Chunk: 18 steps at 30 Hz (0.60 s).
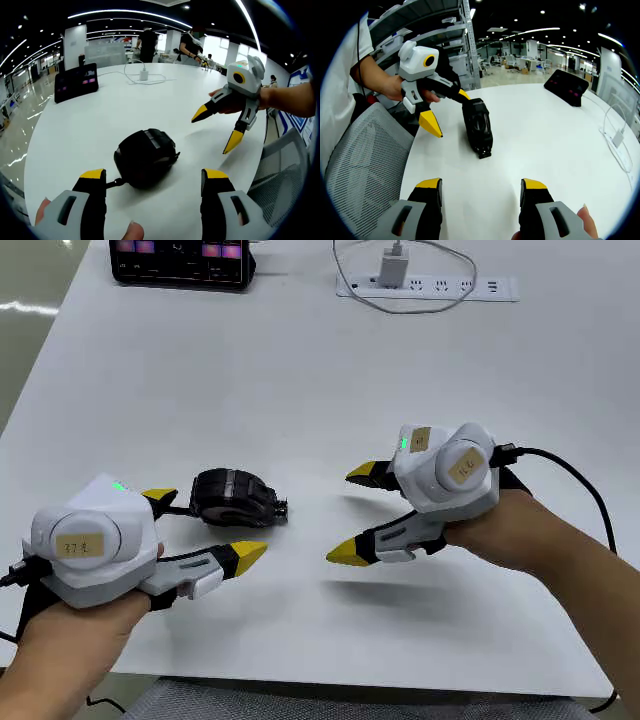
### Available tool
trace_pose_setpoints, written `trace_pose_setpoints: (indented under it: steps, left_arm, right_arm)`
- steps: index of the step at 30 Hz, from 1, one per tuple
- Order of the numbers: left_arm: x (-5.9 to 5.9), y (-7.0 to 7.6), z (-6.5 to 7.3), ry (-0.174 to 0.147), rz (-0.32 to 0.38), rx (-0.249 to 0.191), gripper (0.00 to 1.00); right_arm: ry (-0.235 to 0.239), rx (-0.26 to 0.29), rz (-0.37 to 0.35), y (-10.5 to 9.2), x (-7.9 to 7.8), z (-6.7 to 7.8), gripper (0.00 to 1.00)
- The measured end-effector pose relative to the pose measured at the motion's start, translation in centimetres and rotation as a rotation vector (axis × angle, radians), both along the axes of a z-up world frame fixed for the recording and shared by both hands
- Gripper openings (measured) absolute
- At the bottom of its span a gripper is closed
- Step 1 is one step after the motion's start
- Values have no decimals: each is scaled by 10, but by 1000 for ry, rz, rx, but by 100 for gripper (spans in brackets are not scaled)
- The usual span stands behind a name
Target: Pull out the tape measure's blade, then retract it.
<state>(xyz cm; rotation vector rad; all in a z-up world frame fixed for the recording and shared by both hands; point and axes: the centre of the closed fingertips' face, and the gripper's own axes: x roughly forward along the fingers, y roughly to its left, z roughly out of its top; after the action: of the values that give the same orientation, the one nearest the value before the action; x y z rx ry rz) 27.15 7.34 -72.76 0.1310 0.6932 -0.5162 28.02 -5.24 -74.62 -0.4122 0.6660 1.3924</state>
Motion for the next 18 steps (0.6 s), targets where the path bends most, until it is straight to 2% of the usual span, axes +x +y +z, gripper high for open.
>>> trace_pose_setpoints:
  steps: [7, 18]
  left_arm:
    - [-7, -5, 3, -10, -52, 17, 73]
    - [-14, -6, 5, -7, -98, 2, 77]
  right_arm:
    - [7, -2, -27, -14, -4, 2, 67]
    - [12, 5, -91, -38, -7, 9, 75]
